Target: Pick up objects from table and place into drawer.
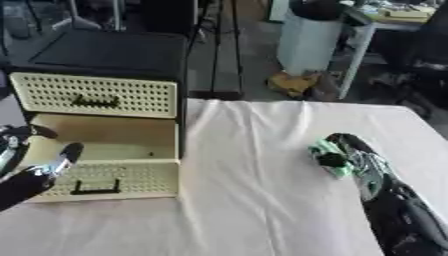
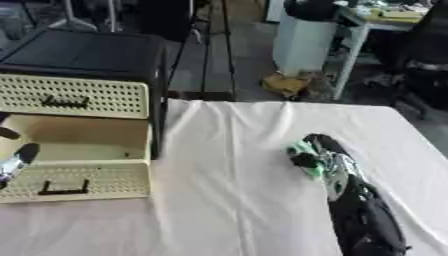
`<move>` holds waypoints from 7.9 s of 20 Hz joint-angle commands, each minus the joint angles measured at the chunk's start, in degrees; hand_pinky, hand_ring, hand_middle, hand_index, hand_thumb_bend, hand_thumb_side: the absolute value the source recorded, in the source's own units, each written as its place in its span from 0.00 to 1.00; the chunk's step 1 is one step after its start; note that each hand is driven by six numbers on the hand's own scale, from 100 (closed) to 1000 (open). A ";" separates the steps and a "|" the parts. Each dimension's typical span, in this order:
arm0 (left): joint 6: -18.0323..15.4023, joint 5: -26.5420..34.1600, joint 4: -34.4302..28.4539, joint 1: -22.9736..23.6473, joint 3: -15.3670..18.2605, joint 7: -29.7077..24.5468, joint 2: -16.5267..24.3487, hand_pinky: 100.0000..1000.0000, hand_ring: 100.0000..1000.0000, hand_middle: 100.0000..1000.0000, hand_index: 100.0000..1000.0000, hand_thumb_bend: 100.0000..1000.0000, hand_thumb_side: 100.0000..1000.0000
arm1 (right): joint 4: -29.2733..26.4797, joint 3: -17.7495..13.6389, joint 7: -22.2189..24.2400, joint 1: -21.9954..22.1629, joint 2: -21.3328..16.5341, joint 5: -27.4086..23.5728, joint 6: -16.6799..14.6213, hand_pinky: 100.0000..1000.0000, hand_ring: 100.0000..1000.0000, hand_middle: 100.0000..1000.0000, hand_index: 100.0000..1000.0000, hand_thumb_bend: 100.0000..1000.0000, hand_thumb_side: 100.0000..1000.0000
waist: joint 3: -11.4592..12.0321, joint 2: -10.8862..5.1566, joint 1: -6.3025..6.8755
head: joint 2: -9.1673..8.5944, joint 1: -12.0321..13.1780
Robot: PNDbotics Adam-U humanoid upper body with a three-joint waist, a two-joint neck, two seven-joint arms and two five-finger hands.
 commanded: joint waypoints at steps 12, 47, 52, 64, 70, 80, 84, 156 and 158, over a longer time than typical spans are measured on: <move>-0.14 -0.27 -0.85 -0.40 0.32 -0.30 0.56 0.00 0.00 0.00 0.70 0.42 1.00 | 3.06 2.21 -1.44 -1.03 -2.47 -2.91 -0.08 0.80 0.97 0.84 0.88 0.15 0.43 | 0.11 -0.51 0.26 | -0.62 0.16; -0.53 -0.32 -0.97 -0.23 0.56 -0.50 0.57 0.00 0.00 0.00 0.70 0.39 1.00 | -0.38 1.31 -3.88 -0.87 -2.31 4.41 -2.25 0.93 1.00 0.86 0.87 0.22 0.31 | 0.04 -0.57 0.32 | -0.98 0.59; -0.56 -0.38 -1.04 -0.19 0.61 -0.56 0.51 0.00 0.00 0.00 0.70 0.39 1.00 | -0.35 0.48 -2.76 -0.57 -2.16 4.82 -1.11 0.95 1.00 0.88 0.88 0.23 0.36 | 0.01 -0.53 0.30 | -1.02 0.61; -0.72 -0.28 -1.05 -0.20 0.60 -0.69 0.41 0.00 0.00 0.00 0.70 0.39 1.00 | 5.09 2.71 -3.08 -0.07 -2.59 0.32 0.73 0.80 1.00 0.87 0.88 0.17 0.33 | 0.13 -0.49 0.27 | -1.17 0.59; -0.79 -0.19 -1.05 -0.22 0.54 -0.79 0.41 0.00 0.00 0.00 0.70 0.38 1.00 | 6.85 3.80 -3.74 -0.24 -3.08 -2.23 1.82 0.51 0.79 0.82 0.83 0.00 0.00 | 0.20 -0.52 0.22 | -1.24 0.61; -0.71 -0.17 -1.09 -0.21 0.64 -0.76 0.42 0.00 0.00 0.00 0.70 0.39 1.00 | -0.72 1.22 -13.85 -0.58 -2.49 -2.88 2.67 0.20 0.43 0.26 0.39 0.00 0.03 | 0.03 -0.54 0.32 | -1.32 0.80; -0.68 -0.18 -1.06 -0.15 0.69 -0.71 0.43 0.00 0.00 0.00 0.70 0.38 1.00 | -7.35 -1.01 -19.17 -0.58 -1.02 -2.36 2.43 0.04 0.30 0.07 0.19 0.00 0.23 | -0.07 -0.58 0.40 | -1.31 0.89; -2.38 1.31 -1.10 -2.57 -1.08 -1.68 -1.81 0.00 0.00 0.00 0.70 0.38 1.00 | -29.35 17.44 -19.80 4.37 40.64 34.91 -33.68 0.19 0.48 0.42 0.38 0.00 0.00 | 5.86 -0.04 3.35 | -3.10 -2.79; -2.41 1.35 -1.10 -2.65 -1.14 -1.75 -1.83 0.00 0.00 0.00 0.70 0.38 1.00 | -30.01 17.00 -20.36 4.14 40.65 36.35 -33.30 0.19 0.48 0.42 0.37 0.00 0.00 | 6.06 -0.09 3.28 | -3.16 -2.85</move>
